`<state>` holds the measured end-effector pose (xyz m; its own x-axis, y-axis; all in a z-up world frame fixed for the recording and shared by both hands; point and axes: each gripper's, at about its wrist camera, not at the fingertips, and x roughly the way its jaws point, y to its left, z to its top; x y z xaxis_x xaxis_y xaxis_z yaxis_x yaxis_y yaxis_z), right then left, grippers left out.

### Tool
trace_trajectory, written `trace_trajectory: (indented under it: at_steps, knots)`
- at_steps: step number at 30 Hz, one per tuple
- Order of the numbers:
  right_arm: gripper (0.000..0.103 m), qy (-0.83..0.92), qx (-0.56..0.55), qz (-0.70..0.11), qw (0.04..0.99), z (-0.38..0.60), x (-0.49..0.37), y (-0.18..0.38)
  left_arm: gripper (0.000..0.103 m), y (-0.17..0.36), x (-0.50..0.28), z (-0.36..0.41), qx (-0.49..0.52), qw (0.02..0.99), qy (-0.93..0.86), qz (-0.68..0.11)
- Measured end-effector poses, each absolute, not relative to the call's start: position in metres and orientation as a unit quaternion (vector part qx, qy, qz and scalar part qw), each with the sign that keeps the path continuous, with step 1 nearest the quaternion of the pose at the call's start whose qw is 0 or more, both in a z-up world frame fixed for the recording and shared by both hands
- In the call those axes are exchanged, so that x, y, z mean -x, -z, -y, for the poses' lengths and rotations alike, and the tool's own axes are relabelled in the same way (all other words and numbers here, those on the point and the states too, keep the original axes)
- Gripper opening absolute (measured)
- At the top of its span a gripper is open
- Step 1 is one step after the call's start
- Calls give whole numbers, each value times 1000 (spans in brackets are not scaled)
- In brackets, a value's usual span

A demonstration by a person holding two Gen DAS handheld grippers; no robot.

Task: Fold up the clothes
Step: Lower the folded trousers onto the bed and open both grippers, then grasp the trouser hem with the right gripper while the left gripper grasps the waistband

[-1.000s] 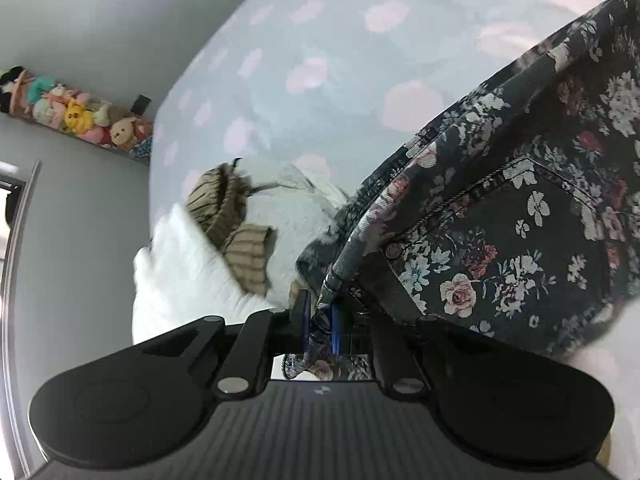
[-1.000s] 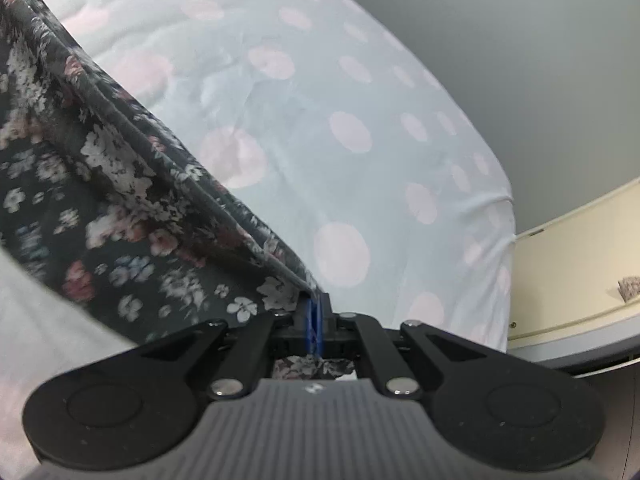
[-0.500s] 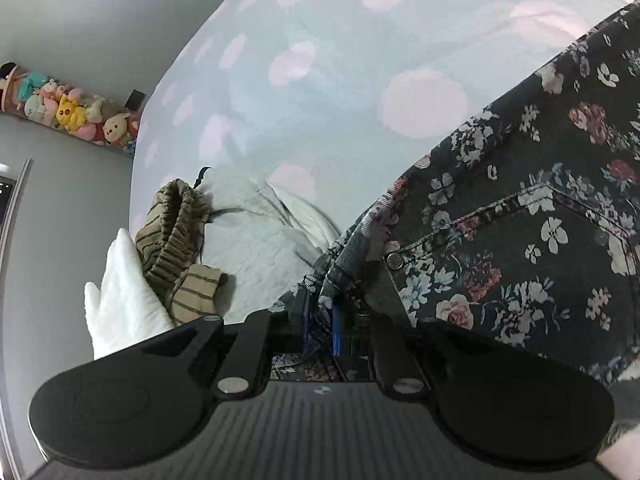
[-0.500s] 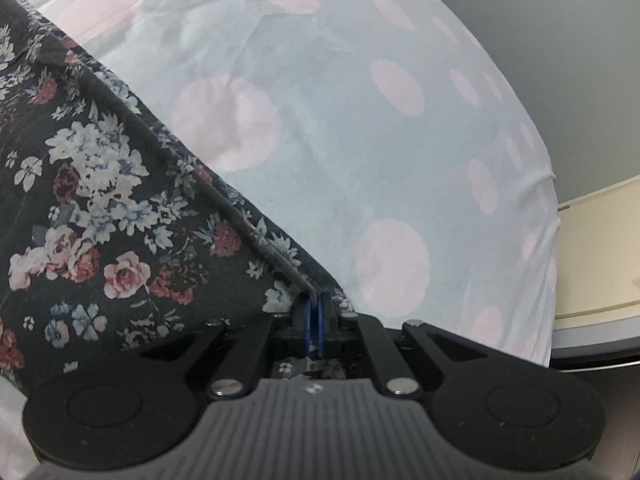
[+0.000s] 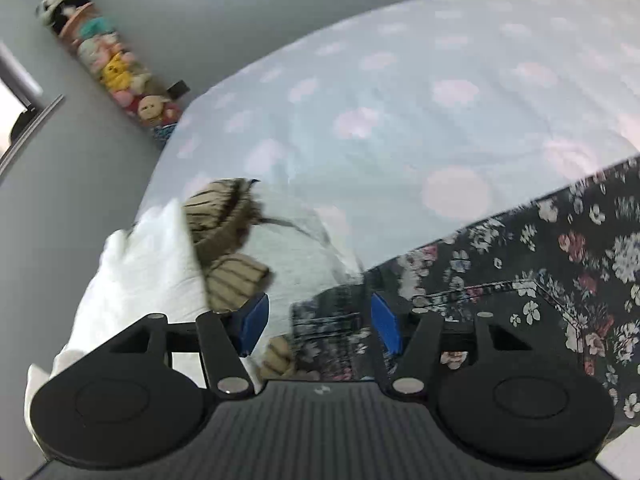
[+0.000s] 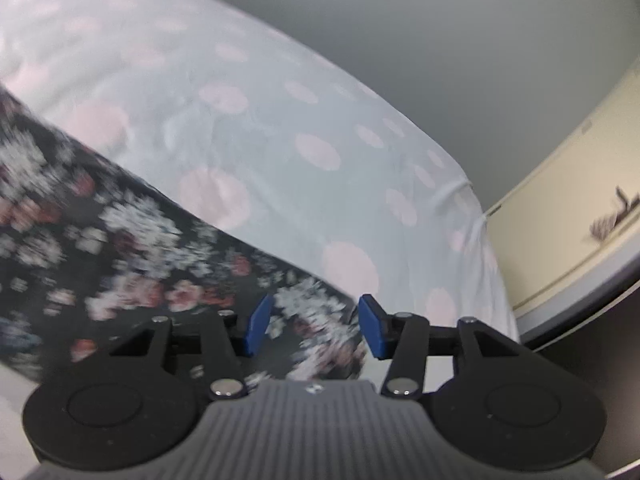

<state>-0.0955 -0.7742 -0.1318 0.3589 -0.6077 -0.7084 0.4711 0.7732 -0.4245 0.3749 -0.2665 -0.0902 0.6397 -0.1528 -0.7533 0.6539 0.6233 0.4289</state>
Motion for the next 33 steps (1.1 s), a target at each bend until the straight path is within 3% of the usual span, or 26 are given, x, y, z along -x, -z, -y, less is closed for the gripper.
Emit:
trace_trajectory:
  at_steps: [9, 16, 24, 33]
  knots:
    - [51, 364, -58, -415, 832, 752, 151, 124, 55, 79, -318, 249, -320, 832, 251, -376]
    - [47, 392, -209, -364, 819, 809, 195, 114, 55, 97, -287, 248, -325, 815, 263, -402]
    - [47, 420, -331, -343, 772, 864, 206, 150, 54, 99, -270, 249, -335, 809, 249, -415]
    - [44, 431, -366, -286, 773, 874, 197, 179, 55, 110, -268, 263, -351, 800, 235, -426]
